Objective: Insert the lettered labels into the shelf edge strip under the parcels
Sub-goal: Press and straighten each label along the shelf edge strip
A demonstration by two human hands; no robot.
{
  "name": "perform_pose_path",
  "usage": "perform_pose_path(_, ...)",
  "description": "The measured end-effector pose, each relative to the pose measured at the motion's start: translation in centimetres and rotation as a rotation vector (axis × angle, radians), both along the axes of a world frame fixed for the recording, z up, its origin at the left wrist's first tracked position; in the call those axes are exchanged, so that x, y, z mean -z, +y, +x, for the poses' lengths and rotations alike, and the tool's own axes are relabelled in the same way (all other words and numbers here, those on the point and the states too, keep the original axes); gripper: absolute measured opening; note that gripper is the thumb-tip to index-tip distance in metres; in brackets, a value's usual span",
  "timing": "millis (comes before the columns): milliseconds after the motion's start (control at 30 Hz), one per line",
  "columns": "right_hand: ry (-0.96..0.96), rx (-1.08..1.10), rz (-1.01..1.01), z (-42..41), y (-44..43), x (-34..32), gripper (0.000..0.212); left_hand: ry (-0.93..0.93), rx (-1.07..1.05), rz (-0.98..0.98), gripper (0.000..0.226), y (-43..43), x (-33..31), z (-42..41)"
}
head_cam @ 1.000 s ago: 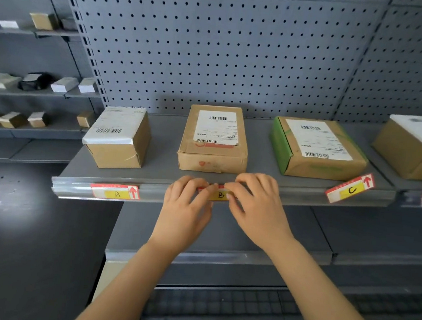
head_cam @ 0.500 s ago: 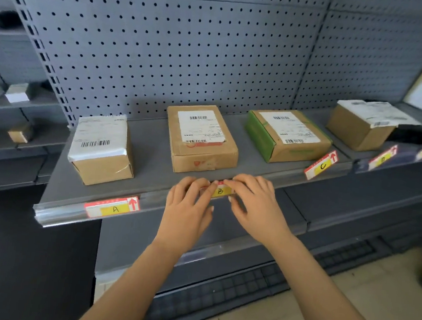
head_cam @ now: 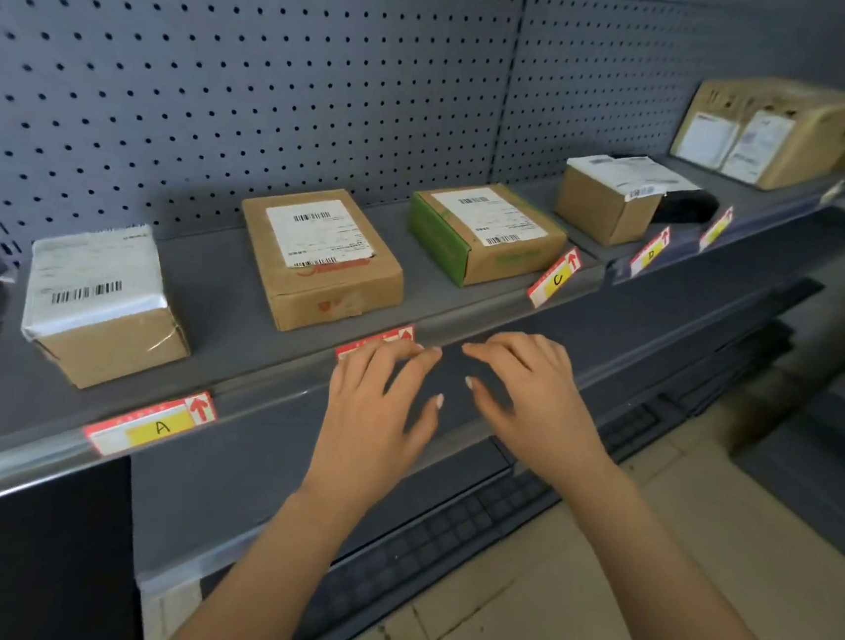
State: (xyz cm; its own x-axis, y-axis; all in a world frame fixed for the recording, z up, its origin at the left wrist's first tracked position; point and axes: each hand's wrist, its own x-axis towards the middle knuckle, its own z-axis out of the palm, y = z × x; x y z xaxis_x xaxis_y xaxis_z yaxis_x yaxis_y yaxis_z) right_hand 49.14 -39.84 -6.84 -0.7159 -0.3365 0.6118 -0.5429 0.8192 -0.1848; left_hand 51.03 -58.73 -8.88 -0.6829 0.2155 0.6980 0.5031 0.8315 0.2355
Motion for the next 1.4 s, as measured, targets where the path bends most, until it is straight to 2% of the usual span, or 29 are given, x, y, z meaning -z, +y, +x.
perform_pose_path(200,0.034,0.069,-0.026,-0.8,4.2,-1.7,0.028,0.026,0.052,0.006,0.035,3.7,-1.4,-1.8)
perform_pose_path(400,0.068,0.059,-0.043,-5.3,9.5,-2.4,0.025,0.054,0.028,-0.020,0.035,8.6,-2.1,-5.9)
perform_pose_path(667,0.064,-0.126,0.035,-15.5,15.7,-2.6,0.026,0.076,-0.162,-0.003,0.035,15.4,-1.4,-13.2)
perform_pose_path(900,0.067,-0.331,0.121,-20.8,16.7,-2.7,0.025,0.066,-0.356,-0.043,0.029,17.6,0.2,-15.9)
perform_pose_path(1067,0.076,-0.432,0.151,-22.3,17.0,-2.1,0.012,0.037,-0.424,-0.029,0.023,18.8,0.8,-16.1)
perform_pose_path(1200,0.019,-0.471,0.080,-23.1,17.5,-1.7,0.021,0.076,-0.405,-0.003,0.023,19.1,1.2,-16.1)
perform_pose_path(1400,-0.038,-0.508,-0.039,-23.3,17.7,-0.9,0.018,0.097,-0.423,-0.022,0.013,19.5,1.1,-16.5)
